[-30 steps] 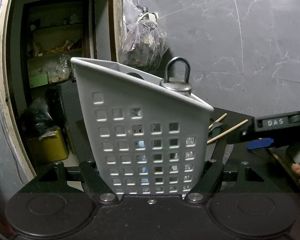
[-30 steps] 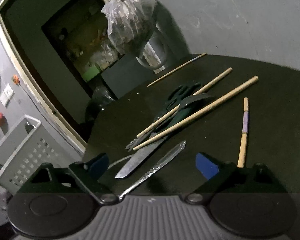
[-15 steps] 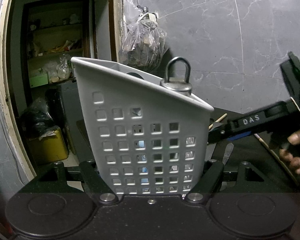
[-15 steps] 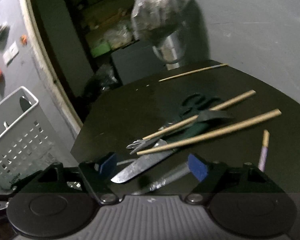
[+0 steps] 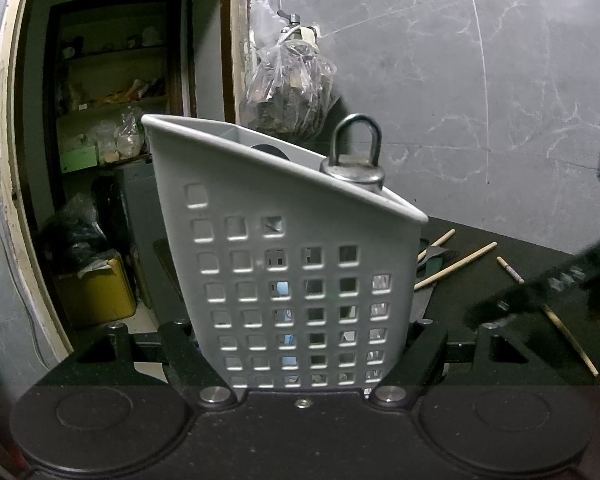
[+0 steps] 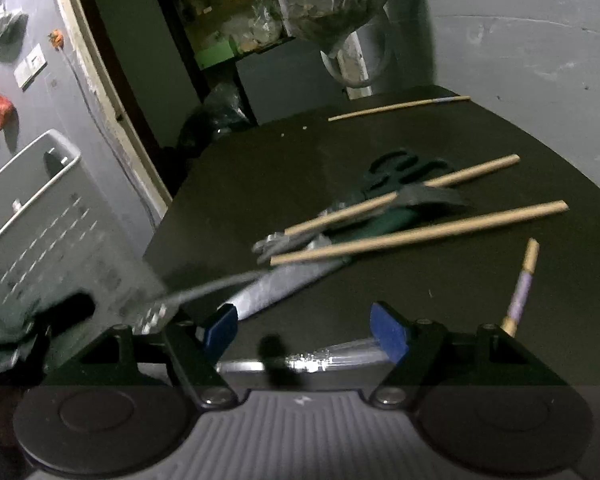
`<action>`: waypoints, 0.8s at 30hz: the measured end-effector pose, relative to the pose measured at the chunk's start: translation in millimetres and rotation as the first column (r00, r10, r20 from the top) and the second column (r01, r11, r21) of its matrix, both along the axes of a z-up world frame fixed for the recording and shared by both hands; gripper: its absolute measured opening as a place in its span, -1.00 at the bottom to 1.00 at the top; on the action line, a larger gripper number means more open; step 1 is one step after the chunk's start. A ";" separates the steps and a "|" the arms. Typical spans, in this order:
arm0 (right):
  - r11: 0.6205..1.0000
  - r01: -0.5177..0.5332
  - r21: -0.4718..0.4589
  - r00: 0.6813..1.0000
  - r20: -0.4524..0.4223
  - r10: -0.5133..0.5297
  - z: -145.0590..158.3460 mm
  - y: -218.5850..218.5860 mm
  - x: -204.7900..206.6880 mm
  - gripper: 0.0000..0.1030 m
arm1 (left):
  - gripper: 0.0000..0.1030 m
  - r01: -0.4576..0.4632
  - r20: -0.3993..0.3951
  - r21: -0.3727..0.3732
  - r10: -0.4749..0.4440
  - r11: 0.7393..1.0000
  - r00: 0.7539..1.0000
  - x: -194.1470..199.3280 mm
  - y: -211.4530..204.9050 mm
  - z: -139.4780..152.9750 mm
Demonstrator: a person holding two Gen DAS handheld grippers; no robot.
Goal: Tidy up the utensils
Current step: 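Grasp the silver spoon with the right gripper and lift it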
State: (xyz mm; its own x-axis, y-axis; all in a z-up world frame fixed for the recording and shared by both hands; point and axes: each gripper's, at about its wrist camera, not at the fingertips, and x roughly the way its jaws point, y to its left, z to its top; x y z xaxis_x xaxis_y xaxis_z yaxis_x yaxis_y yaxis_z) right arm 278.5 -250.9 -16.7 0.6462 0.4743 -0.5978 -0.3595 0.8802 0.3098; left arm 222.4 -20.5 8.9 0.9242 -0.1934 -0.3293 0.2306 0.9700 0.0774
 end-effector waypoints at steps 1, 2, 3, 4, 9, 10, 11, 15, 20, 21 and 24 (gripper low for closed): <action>1.000 -0.014 -0.011 1.000 -0.003 0.014 0.3 -1.1 -9.5 0.51 | 0.50 0.000 0.000 0.000 0.000 1.000 1.000 -0.1 -0.1 0.0; 0.999 -0.032 -0.023 0.999 -0.003 0.032 0.7 -0.8 -15.6 0.51 | 0.50 0.000 0.000 0.000 0.000 1.000 1.000 -0.1 0.0 0.0; 0.998 -0.053 -0.039 0.999 -0.003 0.053 0.9 0.4 -19.8 0.51 | 0.50 0.000 0.000 0.000 0.000 1.000 1.000 -0.2 -0.1 0.1; 0.995 -0.077 -0.062 0.997 -0.004 0.077 1.8 3.5 -27.0 0.52 | 0.50 0.000 0.000 -0.001 0.000 1.000 1.000 -0.2 0.2 0.1; 0.964 -0.253 -0.087 0.967 -0.053 0.249 8.4 17.1 -51.1 0.54 | 0.50 0.000 0.001 -0.003 0.000 1.000 1.000 -0.3 1.4 0.0; 0.956 -0.280 -0.085 0.960 -0.051 0.276 10.6 19.6 -52.2 0.54 | 0.50 0.000 0.000 -0.004 0.000 1.000 1.000 -0.3 1.9 -0.1; 0.952 -0.293 -0.087 0.956 -0.042 0.291 11.9 21.2 -51.9 0.54 | 0.50 -0.001 0.000 -0.005 0.001 1.000 1.000 -0.2 1.9 0.0; 0.949 -0.299 -0.099 0.954 -0.002 0.300 17.4 28.6 -32.1 0.46 | 0.50 -0.001 -0.001 -0.002 0.001 1.000 1.000 -0.3 1.5 0.0; 0.945 -0.317 -0.081 0.948 -0.018 0.317 10.5 41.1 1.8 0.24 | 0.50 -0.004 0.000 0.000 0.004 1.000 1.000 -1.1 2.2 0.6; 0.943 -0.323 -0.080 0.946 -0.011 0.323 9.8 43.5 5.2 0.24 | 0.50 -0.004 -0.001 0.000 0.004 1.000 1.000 -1.1 2.6 0.6; 0.934 -0.347 -0.082 0.938 -0.003 0.348 10.7 48.8 12.5 0.24 | 0.49 -0.003 0.000 0.003 0.003 1.000 1.000 -1.5 2.5 0.3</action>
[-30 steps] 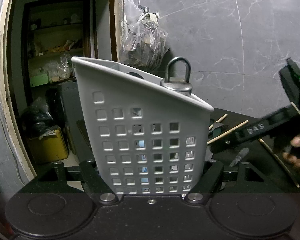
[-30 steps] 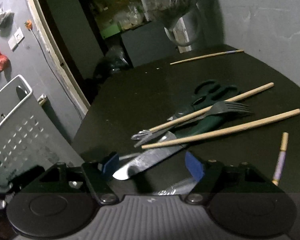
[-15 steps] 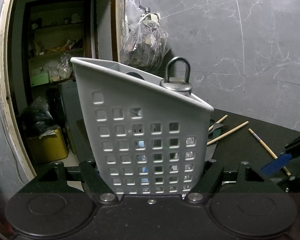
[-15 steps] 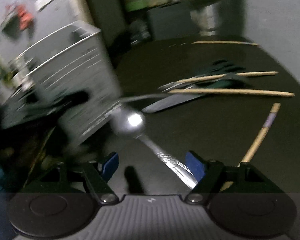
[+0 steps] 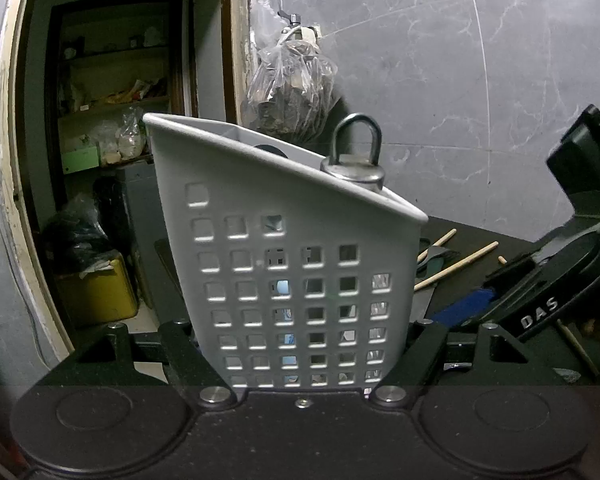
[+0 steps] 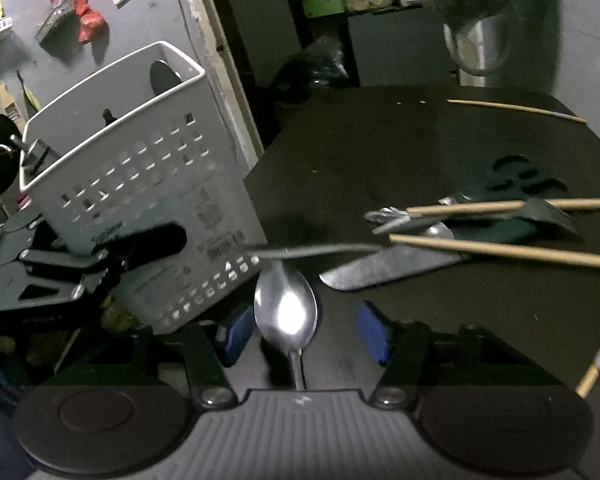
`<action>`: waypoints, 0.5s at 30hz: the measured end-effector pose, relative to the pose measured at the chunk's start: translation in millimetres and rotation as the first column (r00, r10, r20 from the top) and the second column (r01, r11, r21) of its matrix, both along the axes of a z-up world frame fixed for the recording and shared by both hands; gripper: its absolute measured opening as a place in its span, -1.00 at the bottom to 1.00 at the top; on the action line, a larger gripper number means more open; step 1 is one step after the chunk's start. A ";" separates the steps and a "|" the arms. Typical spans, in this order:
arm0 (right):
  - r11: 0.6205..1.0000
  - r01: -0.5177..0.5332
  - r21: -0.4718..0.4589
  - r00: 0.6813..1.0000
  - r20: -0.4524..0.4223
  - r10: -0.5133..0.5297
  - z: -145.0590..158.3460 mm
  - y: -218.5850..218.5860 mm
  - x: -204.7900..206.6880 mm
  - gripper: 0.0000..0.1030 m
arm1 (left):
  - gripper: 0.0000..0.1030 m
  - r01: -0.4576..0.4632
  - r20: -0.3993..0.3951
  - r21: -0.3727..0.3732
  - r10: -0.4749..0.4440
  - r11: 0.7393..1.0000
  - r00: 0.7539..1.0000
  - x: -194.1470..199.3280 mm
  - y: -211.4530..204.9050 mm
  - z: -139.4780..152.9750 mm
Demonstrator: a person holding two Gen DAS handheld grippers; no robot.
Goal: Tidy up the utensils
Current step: 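Grasp the silver spoon with the right gripper and lift it, then carry the silver spoon up over the white caddy with the right gripper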
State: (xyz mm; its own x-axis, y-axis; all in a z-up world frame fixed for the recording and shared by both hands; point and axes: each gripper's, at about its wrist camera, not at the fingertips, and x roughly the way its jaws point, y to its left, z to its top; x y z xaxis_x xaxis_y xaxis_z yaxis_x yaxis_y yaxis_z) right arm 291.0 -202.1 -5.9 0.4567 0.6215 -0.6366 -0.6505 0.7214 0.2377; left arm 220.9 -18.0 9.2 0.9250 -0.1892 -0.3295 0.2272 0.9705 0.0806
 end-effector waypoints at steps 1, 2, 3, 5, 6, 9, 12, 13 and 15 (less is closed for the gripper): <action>1.000 -0.012 -0.007 1.000 0.008 0.012 -0.7 2.4 0.1 0.24 | 0.49 0.000 0.000 0.000 0.000 1.000 1.000 0.2 0.0 0.0; 0.999 -0.028 -0.020 0.999 0.026 0.029 -1.1 5.9 -0.4 0.24 | 0.49 0.000 0.000 0.000 0.000 1.000 1.000 0.0 0.1 -0.2; 0.998 -0.042 -0.037 0.998 0.045 0.043 -1.6 9.4 -1.5 0.21 | 0.49 0.000 0.000 0.000 0.000 1.000 1.000 0.1 0.3 -0.1; 0.994 -0.063 -0.093 0.992 0.100 0.073 -4.0 17.6 -4.2 0.06 | 0.49 0.000 0.000 0.000 0.000 1.000 1.000 0.0 0.0 -0.2; 0.991 -0.068 -0.116 0.989 0.123 0.082 -4.8 20.9 -7.3 -0.06 | 0.49 0.000 0.000 0.000 0.000 1.000 1.000 0.0 0.0 -0.2; 0.984 -0.062 -0.169 0.981 0.169 0.091 -5.5 27.7 -15.6 -0.20 | 0.49 0.000 0.000 0.000 0.000 1.000 1.000 0.0 0.1 -0.2; 0.982 -0.050 -0.181 0.981 0.175 0.082 -4.4 28.9 -19.8 -0.20 | 0.49 0.000 0.000 0.000 0.000 1.000 1.000 0.1 -0.2 -0.2; 0.981 -0.045 -0.187 0.980 0.181 0.080 -5.1 30.5 -20.3 -0.20 | 0.49 0.000 0.000 0.000 0.000 1.000 1.000 0.1 -0.2 -0.3; 0.977 -0.037 -0.211 0.976 0.204 0.081 -5.0 32.9 -24.5 -0.20 | 0.49 0.000 0.000 0.000 0.000 1.000 1.000 -0.1 -0.1 -0.3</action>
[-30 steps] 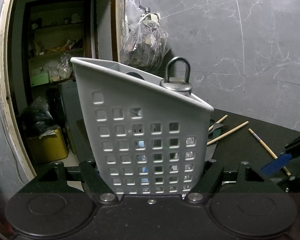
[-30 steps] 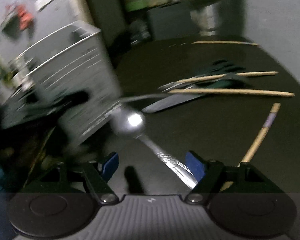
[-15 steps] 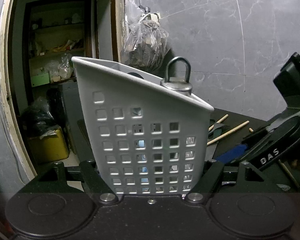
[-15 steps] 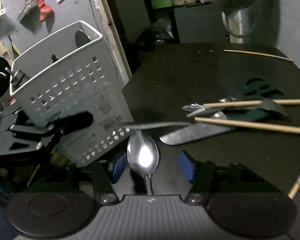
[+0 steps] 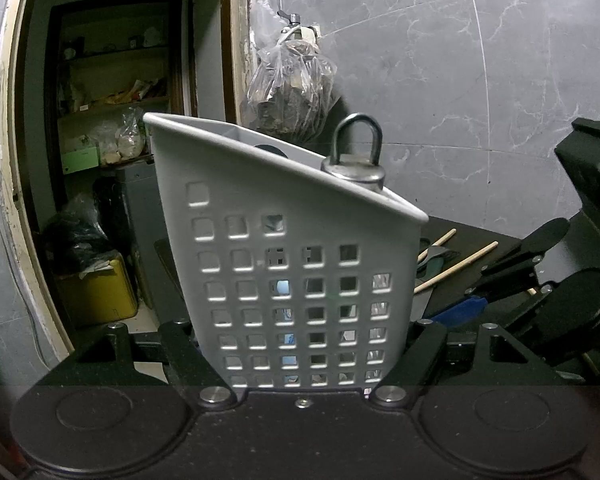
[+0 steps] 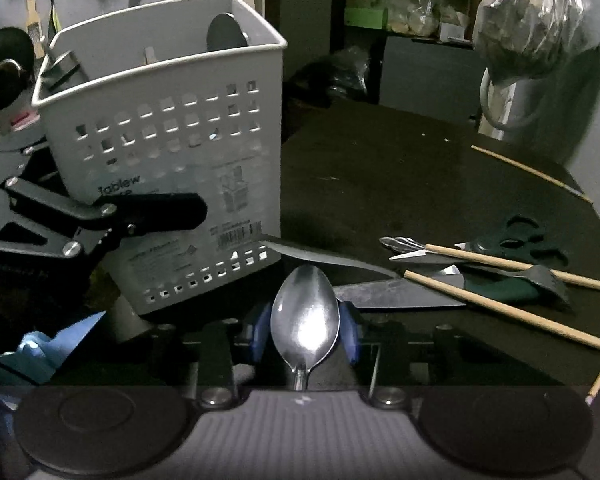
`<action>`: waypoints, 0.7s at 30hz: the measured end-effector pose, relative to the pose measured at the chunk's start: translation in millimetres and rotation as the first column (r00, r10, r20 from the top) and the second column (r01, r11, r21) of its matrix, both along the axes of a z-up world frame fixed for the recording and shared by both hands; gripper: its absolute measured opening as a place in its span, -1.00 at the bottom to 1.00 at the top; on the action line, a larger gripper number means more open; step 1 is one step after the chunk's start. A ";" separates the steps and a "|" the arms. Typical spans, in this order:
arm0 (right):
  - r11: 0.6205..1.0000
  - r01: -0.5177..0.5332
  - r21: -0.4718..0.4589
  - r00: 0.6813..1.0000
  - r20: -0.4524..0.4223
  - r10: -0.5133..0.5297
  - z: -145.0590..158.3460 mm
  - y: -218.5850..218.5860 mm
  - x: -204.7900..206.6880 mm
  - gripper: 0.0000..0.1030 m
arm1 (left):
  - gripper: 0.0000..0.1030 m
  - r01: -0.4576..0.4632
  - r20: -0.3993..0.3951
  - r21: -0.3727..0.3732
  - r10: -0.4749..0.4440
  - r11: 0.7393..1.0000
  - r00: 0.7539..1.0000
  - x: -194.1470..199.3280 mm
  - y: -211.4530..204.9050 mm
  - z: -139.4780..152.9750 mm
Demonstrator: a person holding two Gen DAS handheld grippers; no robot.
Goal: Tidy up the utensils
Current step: 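Carry the silver spoon up over the white caddy with the right gripper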
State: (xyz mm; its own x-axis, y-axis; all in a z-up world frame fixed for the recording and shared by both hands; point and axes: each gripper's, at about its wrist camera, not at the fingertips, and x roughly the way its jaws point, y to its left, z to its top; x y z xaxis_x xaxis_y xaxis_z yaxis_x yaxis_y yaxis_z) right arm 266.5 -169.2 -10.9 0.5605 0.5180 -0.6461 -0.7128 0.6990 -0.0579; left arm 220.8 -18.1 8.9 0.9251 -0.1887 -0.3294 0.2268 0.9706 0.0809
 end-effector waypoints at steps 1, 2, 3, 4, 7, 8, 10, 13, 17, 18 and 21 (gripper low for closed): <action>1.000 0.002 -0.013 1.000 0.013 -0.001 -0.5 2.4 -1.5 -0.20 | 0.50 0.000 0.000 0.000 0.000 1.000 1.000 0.1 0.2 0.0; 1.000 0.007 -0.027 1.000 0.025 -0.006 0.1 3.2 -3.9 -0.20 | 0.49 0.000 -0.001 -0.001 0.000 1.000 1.000 0.1 0.2 0.0; 0.999 0.012 -0.038 0.999 0.035 -0.011 0.6 3.8 -5.8 -0.20 | 0.49 0.000 -0.001 -0.002 0.000 1.000 1.000 0.1 0.0 0.0; 0.999 0.016 -0.046 0.999 0.043 -0.014 0.8 3.9 -7.8 -0.20 | 0.49 0.000 -0.001 -0.003 0.000 1.000 1.000 0.2 -0.4 -0.1; 0.999 0.025 -0.036 0.998 0.053 -0.023 3.2 0.1 -12.6 -0.20 | 0.50 0.001 -0.001 -0.002 -0.001 1.000 1.000 0.8 -1.0 -0.4; 0.999 0.031 -0.025 0.998 0.061 -0.029 4.4 -1.9 -14.7 -0.20 | 0.50 0.001 -0.001 -0.003 -0.001 1.000 1.000 0.7 -0.6 -0.4; 0.999 0.045 0.001 0.995 0.089 -0.045 8.8 -8.0 -19.8 -0.20 | 0.50 0.000 -0.001 -0.004 0.000 1.000 1.000 0.7 -0.7 -0.4; 0.996 0.064 0.059 0.987 0.142 -0.072 16.5 -17.4 -30.1 -0.20 | 0.50 0.000 -0.001 -0.003 0.000 1.000 1.000 0.9 -0.8 -0.4; 0.987 0.083 0.136 0.974 0.197 -0.109 28.1 -30.4 -37.1 -0.20 | 0.50 0.000 -0.001 -0.004 0.000 1.000 1.000 0.6 -0.7 -0.4; 0.985 0.088 0.150 0.970 0.212 -0.118 31.2 -32.4 -39.5 -0.20 | 0.50 0.000 -0.001 -0.003 0.000 1.000 1.000 0.8 -0.8 -0.5; 0.976 0.096 0.195 0.959 0.245 -0.144 37.8 -37.8 -43.3 -0.20 | 0.49 -0.002 -0.001 -0.002 0.002 1.000 1.000 1.2 -1.3 -0.5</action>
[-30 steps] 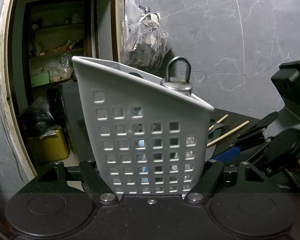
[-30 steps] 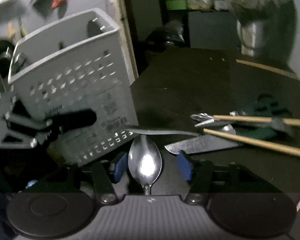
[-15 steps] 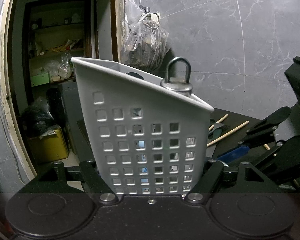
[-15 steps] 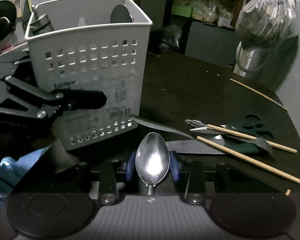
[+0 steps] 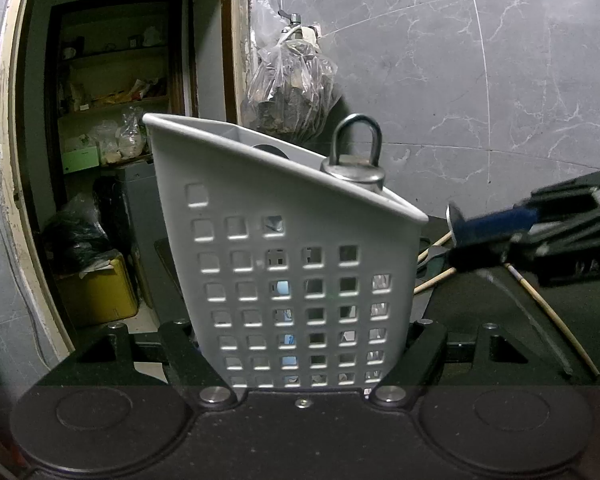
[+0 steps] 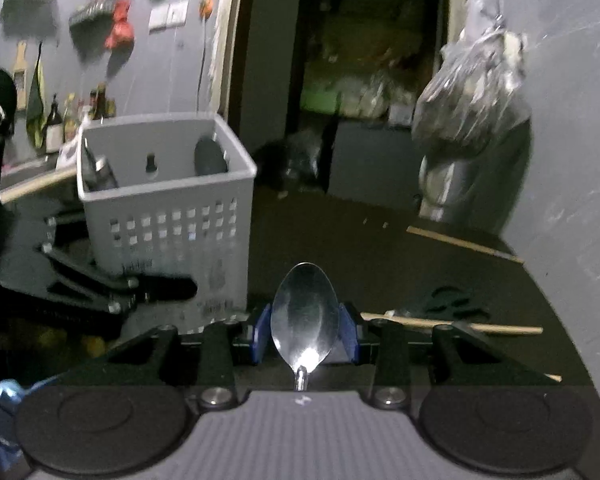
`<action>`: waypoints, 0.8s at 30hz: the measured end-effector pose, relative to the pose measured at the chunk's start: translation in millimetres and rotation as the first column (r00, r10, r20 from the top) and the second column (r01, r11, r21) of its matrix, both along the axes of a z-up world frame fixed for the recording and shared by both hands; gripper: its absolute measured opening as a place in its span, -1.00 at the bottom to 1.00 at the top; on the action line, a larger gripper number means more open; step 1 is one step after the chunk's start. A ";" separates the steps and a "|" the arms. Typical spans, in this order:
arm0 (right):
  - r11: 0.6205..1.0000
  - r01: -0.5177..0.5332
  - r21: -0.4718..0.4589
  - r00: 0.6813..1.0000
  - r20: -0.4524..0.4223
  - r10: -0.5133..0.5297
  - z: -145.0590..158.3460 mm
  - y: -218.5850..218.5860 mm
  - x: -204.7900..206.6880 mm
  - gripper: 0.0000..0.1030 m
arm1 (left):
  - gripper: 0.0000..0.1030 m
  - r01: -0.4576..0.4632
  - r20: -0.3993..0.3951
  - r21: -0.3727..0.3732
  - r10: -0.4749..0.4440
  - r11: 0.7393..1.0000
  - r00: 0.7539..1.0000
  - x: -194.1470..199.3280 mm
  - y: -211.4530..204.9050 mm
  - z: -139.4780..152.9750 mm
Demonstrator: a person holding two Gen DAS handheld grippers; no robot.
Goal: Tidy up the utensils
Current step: 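Carry the silver spoon up over the white caddy with the right gripper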
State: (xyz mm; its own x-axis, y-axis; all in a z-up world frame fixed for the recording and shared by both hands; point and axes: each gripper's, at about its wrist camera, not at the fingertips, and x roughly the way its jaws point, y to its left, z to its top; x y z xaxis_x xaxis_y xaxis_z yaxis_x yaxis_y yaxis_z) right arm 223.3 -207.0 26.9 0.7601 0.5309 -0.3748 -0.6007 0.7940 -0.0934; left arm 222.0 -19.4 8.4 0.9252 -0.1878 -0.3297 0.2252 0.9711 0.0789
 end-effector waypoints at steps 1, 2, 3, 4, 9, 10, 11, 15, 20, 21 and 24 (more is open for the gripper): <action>1.000 0.002 0.013 1.000 0.013 -0.002 2.1 -1.1 -2.6 -0.20 | 0.49 0.000 0.000 0.001 0.000 1.000 1.000 0.3 -0.3 -0.1; 1.000 0.003 0.028 1.000 0.028 -0.004 4.0 -2.4 -4.6 -0.20 | 0.49 0.000 0.000 0.000 0.000 1.000 1.000 0.0 0.1 -0.1; 0.999 0.004 0.039 0.999 0.039 -0.006 4.7 -3.1 -4.5 -0.20 | 0.49 0.000 0.000 0.000 0.000 1.000 1.000 0.0 0.2 0.0; 0.999 0.006 0.054 0.999 0.052 -0.009 6.5 -4.2 -5.6 -0.20 | 0.49 0.000 0.000 -0.001 0.000 1.000 1.000 0.1 0.2 0.0; 0.995 0.011 0.100 0.996 0.085 -0.020 10.7 -7.0 -5.2 -0.20 | 0.49 0.001 0.000 0.000 -0.001 1.000 1.000 -0.1 0.0 0.0; 0.994 0.013 0.109 0.996 0.091 -0.023 11.6 -7.4 -5.0 -0.20 | 0.49 0.000 0.000 0.000 0.000 1.000 1.000 0.2 -0.2 -0.1; 0.993 0.015 0.114 0.995 0.094 -0.025 11.2 -7.0 -7.6 -0.20 | 0.49 0.000 0.000 0.001 0.000 1.000 1.000 0.0 -0.2 0.0; 0.990 0.019 0.138 0.992 0.120 -0.035 13.7 -9.8 -9.1 -0.20 | 0.49 0.000 0.000 -0.001 0.000 1.000 1.000 -0.2 0.0 0.0; 0.988 0.023 0.156 0.990 0.137 -0.044 14.2 -11.1 -12.1 -0.20 | 0.49 0.001 0.000 0.000 -0.001 1.000 1.000 -0.2 0.0 -0.1; 0.987 0.023 0.157 0.989 0.139 -0.045 14.2 -10.9 -12.0 -0.20 | 0.49 0.001 0.000 0.000 -0.001 1.000 1.000 -0.2 -0.1 -0.1; 0.986 0.024 0.164 0.989 0.142 -0.048 13.1 -10.6 -13.6 -0.20 | 0.49 0.001 0.000 0.000 -0.001 1.000 1.000 -0.3 -0.1 -0.1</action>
State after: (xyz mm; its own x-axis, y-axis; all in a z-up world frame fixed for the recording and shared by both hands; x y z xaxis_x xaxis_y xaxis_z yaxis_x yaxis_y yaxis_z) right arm 209.6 -217.7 40.0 0.8196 0.5468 -0.1710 -0.5611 0.8265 -0.0464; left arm 221.8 -19.5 8.3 0.9251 -0.1886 -0.3295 0.2260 0.9709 0.0788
